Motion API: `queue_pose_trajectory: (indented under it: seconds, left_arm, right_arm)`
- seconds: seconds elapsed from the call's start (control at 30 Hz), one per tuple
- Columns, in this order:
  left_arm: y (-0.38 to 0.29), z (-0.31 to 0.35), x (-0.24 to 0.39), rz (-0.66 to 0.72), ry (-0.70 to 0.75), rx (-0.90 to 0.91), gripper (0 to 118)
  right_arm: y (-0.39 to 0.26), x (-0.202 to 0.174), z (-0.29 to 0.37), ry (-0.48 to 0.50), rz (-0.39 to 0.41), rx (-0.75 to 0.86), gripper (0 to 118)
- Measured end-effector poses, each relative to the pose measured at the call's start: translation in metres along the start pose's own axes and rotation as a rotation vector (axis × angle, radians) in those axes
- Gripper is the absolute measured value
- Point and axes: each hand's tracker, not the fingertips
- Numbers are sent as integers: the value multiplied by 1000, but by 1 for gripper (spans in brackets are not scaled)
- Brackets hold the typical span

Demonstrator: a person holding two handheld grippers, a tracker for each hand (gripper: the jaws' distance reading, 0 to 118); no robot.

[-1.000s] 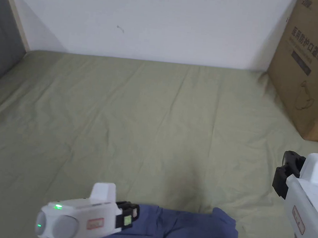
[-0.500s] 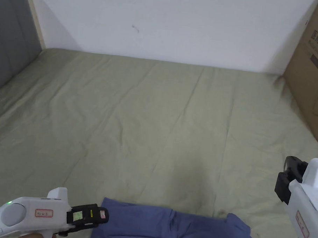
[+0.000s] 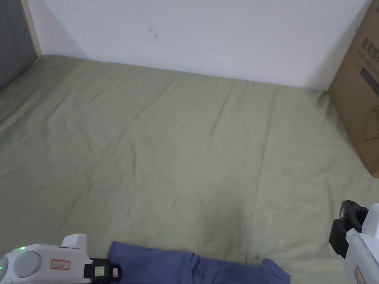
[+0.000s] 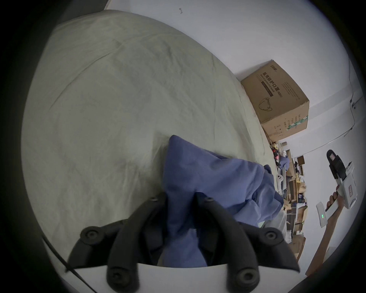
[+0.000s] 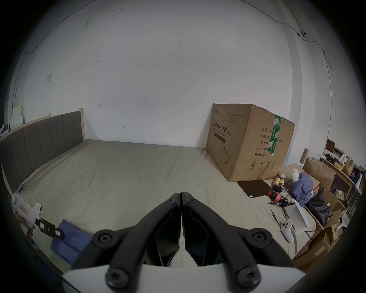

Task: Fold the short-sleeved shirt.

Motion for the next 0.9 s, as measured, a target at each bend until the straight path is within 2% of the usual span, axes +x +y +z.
queue_pose_trajectory:
  seconds: [0.13, 0.23, 0.47, 0.7, 0.9]
  left_arm:
    - [-5, -5, 12, -35, 43, 12, 11]
    - [-6, 7, 25, -67, 63, 40, 7]
    - [4, 48, 33, -99, 85, 72, 6]
    - [21, 110, 19, -113, 232, 113, 6]
    - [23, 129, 76, -126, 250, 121, 6]
  right_arm:
    - [-1, 1, 1, 2, -4, -3, 0]
    - [1, 1, 3, 5, -4, 3, 0]
    - [12, 0, 8, 12, -14, 34, 0]
    - [16, -3, 13, 38, -28, 53, 0]
    - [15, 0, 16, 54, -40, 67, 0]
